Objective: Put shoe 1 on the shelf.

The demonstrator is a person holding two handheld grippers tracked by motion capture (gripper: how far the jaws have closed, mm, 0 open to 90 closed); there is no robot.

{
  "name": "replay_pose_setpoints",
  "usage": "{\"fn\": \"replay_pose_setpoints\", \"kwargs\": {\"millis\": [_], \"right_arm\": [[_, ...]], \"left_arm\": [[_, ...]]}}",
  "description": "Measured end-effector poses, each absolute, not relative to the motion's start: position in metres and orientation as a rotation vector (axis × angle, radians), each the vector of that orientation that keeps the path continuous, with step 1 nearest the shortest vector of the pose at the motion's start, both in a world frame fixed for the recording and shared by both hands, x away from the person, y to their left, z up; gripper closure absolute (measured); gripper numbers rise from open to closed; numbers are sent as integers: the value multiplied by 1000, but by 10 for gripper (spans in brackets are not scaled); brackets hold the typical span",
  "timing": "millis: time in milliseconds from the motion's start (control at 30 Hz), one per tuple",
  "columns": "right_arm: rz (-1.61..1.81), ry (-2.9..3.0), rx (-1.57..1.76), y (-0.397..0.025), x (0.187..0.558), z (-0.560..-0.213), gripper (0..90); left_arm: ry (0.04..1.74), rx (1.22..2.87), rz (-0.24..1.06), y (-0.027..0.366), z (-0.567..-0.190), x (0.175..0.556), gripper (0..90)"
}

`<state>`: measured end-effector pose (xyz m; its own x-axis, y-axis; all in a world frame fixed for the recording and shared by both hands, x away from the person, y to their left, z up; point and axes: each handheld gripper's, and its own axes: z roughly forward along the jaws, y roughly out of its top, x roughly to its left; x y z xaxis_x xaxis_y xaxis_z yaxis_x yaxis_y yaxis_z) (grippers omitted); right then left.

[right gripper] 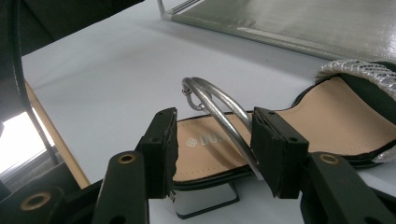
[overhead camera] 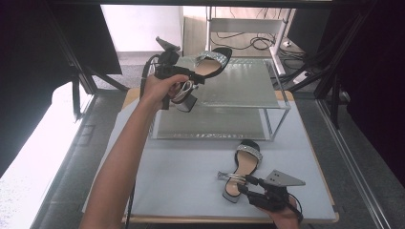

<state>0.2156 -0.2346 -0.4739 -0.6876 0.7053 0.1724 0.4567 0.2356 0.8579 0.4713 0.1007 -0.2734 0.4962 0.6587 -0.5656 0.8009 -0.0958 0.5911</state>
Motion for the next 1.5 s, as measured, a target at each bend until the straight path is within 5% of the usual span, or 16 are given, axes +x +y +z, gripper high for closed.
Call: {"fn": "replay_pose_setpoints", "kwargs": {"millis": [1067,1500], "right_arm": [[1436,2256,1086,-229,220,-475,505],[1432,2252,1083,-228,220,-476,504]], "left_arm": [[1547,1688,-53,101,-298,532,437],[1663,1796,4,82,-313,548,434]]}}
